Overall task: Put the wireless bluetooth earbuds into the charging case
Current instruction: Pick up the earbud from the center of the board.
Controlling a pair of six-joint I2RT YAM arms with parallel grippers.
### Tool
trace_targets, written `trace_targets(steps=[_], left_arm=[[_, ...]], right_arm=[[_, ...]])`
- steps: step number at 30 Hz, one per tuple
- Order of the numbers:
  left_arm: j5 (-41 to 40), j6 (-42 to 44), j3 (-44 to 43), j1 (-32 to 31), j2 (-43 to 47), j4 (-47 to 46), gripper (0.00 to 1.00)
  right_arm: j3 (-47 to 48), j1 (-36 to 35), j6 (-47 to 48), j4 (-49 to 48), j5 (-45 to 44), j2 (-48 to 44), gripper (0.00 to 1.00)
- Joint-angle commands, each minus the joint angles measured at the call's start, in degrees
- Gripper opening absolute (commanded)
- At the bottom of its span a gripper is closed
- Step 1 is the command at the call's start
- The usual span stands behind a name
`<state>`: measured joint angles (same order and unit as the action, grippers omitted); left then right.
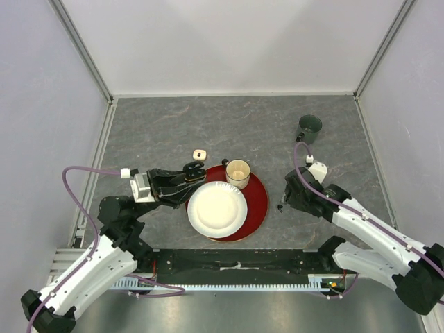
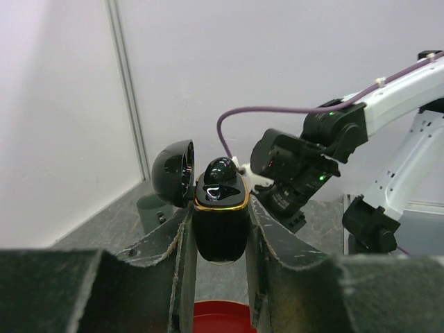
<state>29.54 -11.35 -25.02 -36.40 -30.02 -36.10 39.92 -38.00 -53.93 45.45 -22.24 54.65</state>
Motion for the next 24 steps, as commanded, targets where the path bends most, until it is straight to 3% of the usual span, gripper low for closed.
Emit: trace_targets(steps=[1, 8, 14, 24], left_arm=[[1.4, 0.9, 0.67, -0.16, 2.59, 0.41, 0.02], [0.61, 1.07, 0.76, -0.16, 4.88, 4.01, 0.02], [0.78, 2.39, -0.56, -0.16, 4.53, 7.62, 0.02], [-0.09, 1.86, -1.61, -0.16, 2.42, 7.09, 0.02]], right_arm=[[-1.69, 0.2, -0.31, -5.98, 2.55, 1.24, 0.69], [-0.55, 0.21, 4.97, -9.85, 3.17, 9.67, 0.68], [-1.25, 0.21, 8.84, -12.32, 3.96, 9.16, 0.73], [-0.2, 0.21, 12.18, -11.88, 4.84, 9.51, 0.74]])
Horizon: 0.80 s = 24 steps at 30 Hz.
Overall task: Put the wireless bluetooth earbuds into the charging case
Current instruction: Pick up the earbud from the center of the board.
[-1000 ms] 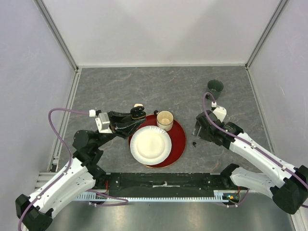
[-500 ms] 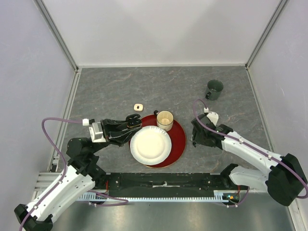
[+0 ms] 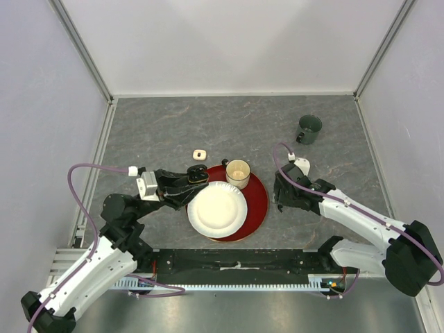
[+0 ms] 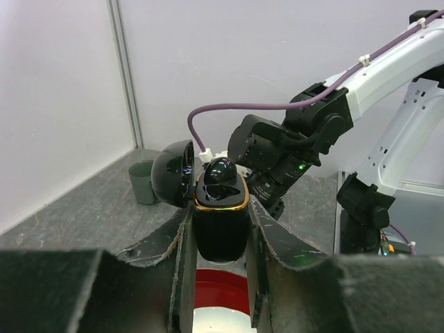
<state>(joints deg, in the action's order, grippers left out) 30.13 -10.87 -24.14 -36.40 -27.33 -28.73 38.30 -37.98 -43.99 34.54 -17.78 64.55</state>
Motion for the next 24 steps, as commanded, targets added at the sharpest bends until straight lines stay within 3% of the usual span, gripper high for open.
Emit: trace_targets(steps=[1, 10, 24], left_arm=[[-0.77, 1.21, -2.49, -0.16, -0.27, -0.27, 0.02], [-1.48, -0.02, -1.44, -0.16, -0.35, -0.36, 0.02], [-2.09, -0.38, -1.7, -0.16, 1.41, 2.71, 0.02]], right_arm=[[1.51, 0.18, 2.41, -0.8, 0.29, -0.13, 0.74], [2.22, 0.18, 3.91, 0.08, -0.32, 1.54, 0.71], [0.63, 0.18, 6.55, -5.18, 1.61, 8.74, 0.51]])
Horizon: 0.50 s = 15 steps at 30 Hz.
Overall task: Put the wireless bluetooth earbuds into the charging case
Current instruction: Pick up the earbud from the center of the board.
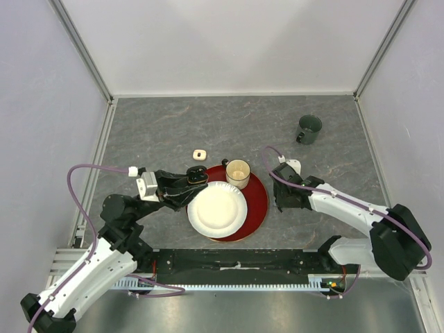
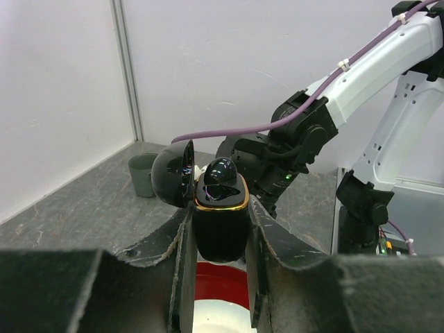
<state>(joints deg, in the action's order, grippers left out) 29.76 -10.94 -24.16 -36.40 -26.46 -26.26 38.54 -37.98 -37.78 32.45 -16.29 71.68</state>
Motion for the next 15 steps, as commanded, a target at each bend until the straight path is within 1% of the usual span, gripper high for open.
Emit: trace_targets(steps=[1, 9, 15], left_arm=[[-1.63, -0.31, -1.68, -0.16, 0.27, 0.33, 0.02], [-1.02, -0.58, -2.03, -0.16, -0.35, 1.12, 0.02], [-1.81, -0.49, -1.85, -0.16, 0.27, 1.91, 0.02]], right_arm=[[0.22, 0.18, 0.51, -3.7, 0.3, 2.58, 0.51], [-1.8, 0.18, -0.28, -6.78, 0.74, 5.75, 0.47], [-3.21, 0.27, -1.24, -7.66, 0.74, 5.14, 0.45]])
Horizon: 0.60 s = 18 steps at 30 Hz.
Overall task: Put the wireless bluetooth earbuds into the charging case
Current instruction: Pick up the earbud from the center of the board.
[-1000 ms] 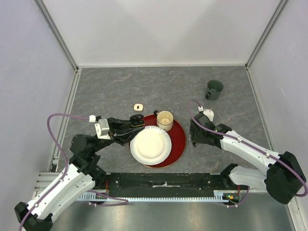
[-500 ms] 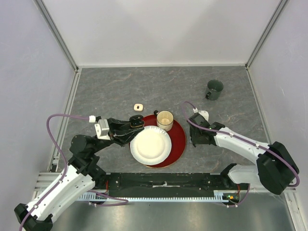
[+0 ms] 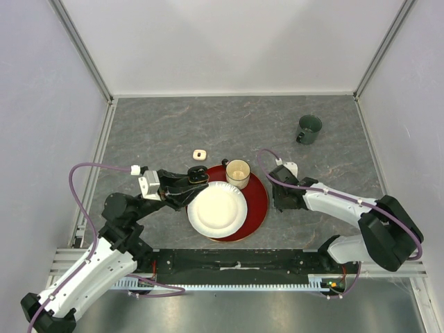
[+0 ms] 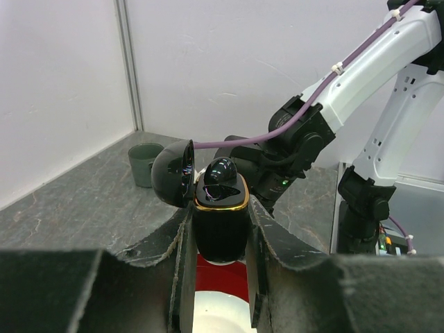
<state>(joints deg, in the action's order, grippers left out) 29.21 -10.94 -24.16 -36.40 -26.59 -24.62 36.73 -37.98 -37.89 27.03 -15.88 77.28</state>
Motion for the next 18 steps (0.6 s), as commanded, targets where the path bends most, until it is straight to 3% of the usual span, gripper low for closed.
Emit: trace_targets(steps=[1, 9, 18], left_arm=[[-1.35, -0.4, -1.85, -0.16, 0.4, 0.28, 0.02], [-0.91, -0.66, -2.29, -0.16, -0.66, 0.28, 0.02], [-0.91, -0.58, -1.85, -0.16, -0.22, 0.36, 0.02]], right_arm=[[-1.75, 0.18, -1.05, -2.41, 0.41, -0.46, 0.43], [-2.28, 0.18, -1.75, -2.51, 0.94, 0.07, 0.4], [-2.72, 0.18, -0.78, -1.19, 1.82, -2.48, 0.46]])
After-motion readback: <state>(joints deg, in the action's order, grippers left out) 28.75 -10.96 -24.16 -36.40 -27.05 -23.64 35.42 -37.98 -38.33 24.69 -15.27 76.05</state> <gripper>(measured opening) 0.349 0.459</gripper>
